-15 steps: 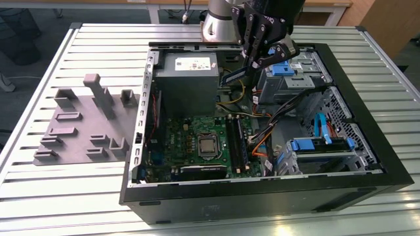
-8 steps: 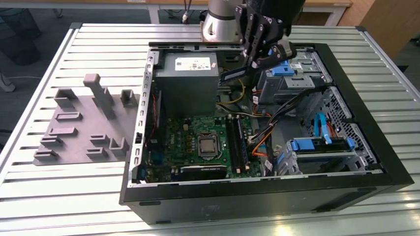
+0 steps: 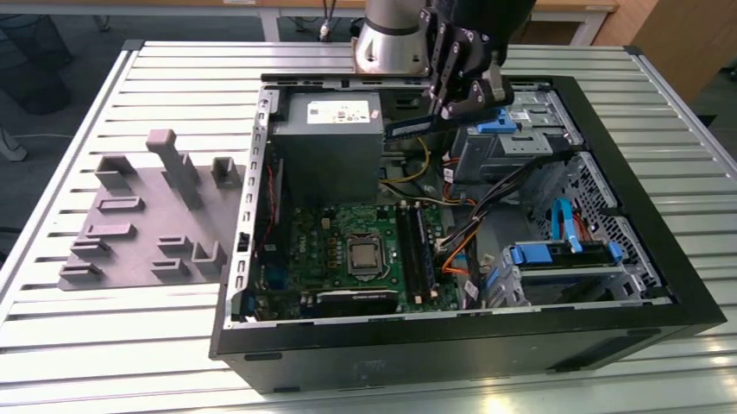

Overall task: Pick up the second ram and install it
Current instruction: 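Insert the second ram into the second slot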

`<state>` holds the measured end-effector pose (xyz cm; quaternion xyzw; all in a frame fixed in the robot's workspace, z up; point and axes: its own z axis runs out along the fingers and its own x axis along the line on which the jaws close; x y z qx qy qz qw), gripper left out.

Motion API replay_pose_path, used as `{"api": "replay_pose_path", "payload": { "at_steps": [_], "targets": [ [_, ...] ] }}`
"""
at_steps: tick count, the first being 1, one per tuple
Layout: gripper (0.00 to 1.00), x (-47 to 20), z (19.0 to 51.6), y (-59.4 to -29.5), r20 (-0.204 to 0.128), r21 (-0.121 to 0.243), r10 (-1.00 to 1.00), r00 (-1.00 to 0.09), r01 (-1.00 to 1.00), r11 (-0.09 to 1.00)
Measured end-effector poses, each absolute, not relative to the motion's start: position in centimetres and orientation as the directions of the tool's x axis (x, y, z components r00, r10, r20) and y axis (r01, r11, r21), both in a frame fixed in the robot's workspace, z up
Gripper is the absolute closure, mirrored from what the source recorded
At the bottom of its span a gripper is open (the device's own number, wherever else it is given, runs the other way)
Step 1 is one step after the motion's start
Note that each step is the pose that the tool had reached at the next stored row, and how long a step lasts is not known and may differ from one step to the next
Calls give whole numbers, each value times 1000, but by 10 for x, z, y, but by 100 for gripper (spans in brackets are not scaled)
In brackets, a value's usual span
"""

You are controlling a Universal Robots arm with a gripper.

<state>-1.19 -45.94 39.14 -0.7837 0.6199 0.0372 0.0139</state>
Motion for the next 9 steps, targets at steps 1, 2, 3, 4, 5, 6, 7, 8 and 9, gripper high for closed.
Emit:
{"api": "replay_pose_path", "payload": {
  "at_steps": [1,2,3,4,5,6,7,8,9],
  "targets": [
    [86,-12,391,-459,-75,24,-974,215,-976,-217],
    [86,-12,391,-459,-75,24,-977,200,-979,-202],
    [86,-12,391,-459,-74,24,-980,185,-982,-188],
    [86,-12,391,-459,-74,25,-982,171,-985,-173],
    [86,-12,391,-459,-74,25,-985,157,-987,-159],
    [86,-12,391,-459,-73,25,-987,142,-989,-145],
    [86,-12,391,-459,-73,25,-989,128,-991,-130],
    [86,-12,391,-459,-72,25,-991,114,-993,-116],
    [86,-12,391,-459,-72,25,-992,99,-995,-101]
  ]
}}
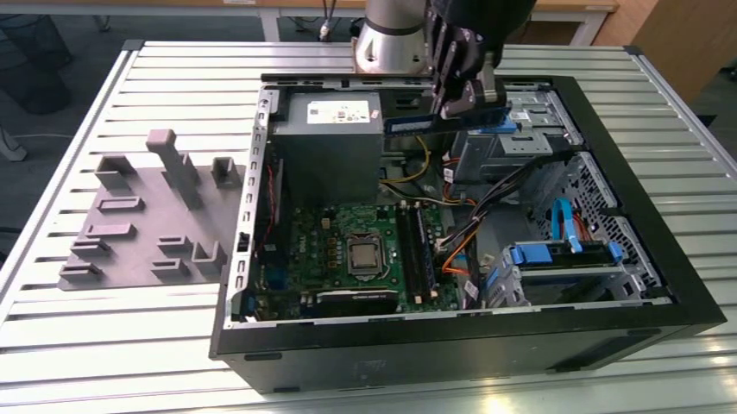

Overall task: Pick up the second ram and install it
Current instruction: 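Insert the second ram into the second slot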

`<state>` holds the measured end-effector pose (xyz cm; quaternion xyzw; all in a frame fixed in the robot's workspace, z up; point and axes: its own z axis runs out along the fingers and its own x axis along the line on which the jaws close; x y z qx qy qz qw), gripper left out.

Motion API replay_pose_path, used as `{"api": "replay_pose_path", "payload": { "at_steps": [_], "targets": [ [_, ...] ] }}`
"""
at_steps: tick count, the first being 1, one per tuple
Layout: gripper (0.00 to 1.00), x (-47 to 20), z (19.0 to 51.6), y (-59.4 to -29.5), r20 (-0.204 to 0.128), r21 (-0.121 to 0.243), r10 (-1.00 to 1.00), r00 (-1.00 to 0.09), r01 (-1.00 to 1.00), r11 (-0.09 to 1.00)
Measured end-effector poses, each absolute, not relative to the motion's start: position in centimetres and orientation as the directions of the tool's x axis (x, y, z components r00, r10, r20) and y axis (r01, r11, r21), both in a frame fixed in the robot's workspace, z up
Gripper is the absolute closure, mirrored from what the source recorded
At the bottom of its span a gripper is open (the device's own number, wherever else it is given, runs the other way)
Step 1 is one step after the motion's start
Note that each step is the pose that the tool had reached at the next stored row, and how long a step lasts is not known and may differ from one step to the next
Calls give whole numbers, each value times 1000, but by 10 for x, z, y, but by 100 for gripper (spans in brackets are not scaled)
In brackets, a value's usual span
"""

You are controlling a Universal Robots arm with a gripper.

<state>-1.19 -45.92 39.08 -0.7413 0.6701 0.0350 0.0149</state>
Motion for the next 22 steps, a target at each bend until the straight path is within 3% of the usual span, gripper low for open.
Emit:
{"api": "replay_pose_path", "payload": {
  "at_steps": [22],
  "targets": [
    [86,-12,389,-459,-64,25,-971,-229,-973,228]
  ]
}}
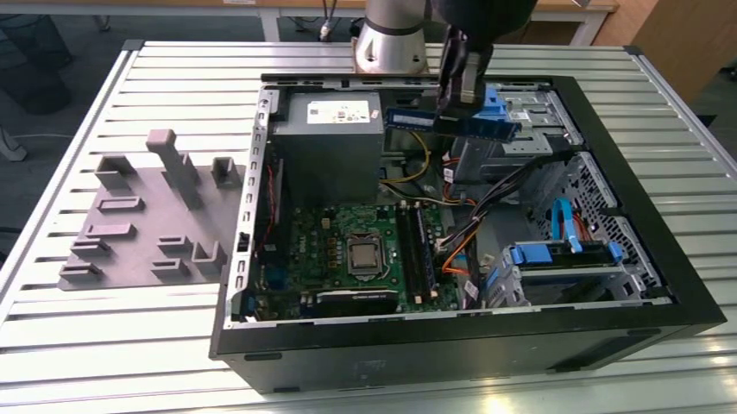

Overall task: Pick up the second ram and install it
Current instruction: 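Insert the second ram into the second slot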

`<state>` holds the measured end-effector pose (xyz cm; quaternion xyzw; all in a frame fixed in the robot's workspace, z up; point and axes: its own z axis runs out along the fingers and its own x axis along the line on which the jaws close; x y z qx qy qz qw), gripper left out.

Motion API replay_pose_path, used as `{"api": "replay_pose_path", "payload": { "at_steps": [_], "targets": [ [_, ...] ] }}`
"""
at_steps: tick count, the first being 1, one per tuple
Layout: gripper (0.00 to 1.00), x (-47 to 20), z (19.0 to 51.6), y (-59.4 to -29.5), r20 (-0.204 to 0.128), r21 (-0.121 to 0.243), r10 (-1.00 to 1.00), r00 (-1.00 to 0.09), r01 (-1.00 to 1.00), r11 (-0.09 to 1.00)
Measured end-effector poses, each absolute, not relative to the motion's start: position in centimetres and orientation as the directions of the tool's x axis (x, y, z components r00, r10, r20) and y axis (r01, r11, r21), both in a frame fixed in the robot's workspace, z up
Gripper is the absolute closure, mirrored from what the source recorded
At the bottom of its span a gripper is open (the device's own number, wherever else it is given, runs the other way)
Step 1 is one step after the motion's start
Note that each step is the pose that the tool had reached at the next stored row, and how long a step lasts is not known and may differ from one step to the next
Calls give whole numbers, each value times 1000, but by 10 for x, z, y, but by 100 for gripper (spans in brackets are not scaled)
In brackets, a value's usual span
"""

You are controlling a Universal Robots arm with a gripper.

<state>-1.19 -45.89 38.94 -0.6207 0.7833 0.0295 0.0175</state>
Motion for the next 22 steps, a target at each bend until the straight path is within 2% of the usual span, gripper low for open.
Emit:
{"api": "replay_pose_path", "payload": {
  "at_steps": [22],
  "targets": [
    [86,-12,388,-459,-64,25,-815,-576,-817,576]
  ]
}}
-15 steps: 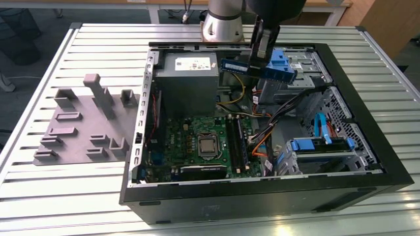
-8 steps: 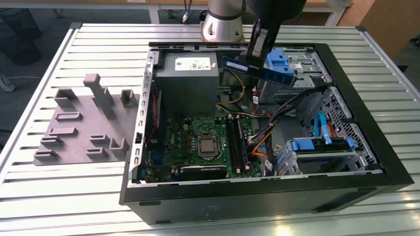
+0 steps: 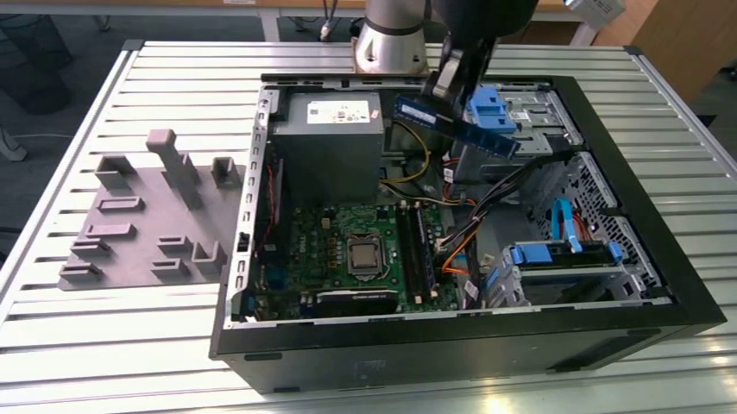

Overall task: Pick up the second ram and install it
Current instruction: 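Insert the second ram into the second slot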

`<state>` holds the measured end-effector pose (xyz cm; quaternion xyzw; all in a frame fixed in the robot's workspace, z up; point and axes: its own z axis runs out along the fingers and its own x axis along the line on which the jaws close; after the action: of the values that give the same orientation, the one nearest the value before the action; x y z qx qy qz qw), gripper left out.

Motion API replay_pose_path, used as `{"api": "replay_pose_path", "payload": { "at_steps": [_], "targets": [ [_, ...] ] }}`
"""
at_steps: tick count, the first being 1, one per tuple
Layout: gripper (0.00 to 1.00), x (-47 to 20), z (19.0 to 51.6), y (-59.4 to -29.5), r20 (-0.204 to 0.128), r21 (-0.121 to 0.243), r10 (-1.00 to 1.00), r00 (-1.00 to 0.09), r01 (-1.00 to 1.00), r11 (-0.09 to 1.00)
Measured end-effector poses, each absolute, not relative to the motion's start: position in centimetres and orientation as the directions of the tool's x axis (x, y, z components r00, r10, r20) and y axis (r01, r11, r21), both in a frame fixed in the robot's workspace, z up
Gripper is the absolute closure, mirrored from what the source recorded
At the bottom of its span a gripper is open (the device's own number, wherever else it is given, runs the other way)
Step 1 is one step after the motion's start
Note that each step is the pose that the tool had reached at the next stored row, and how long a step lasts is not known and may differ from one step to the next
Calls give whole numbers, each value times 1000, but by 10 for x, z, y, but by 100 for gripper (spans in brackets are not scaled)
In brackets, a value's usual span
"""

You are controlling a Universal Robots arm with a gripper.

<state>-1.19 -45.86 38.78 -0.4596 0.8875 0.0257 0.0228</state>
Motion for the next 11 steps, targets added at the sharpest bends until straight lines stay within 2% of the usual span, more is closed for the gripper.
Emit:
{"api": "replay_pose_path", "payload": {
  "at_steps": [11],
  "targets": [
    [86,-12,387,-459,-64,25,-687,-724,-689,724]
  ]
}}
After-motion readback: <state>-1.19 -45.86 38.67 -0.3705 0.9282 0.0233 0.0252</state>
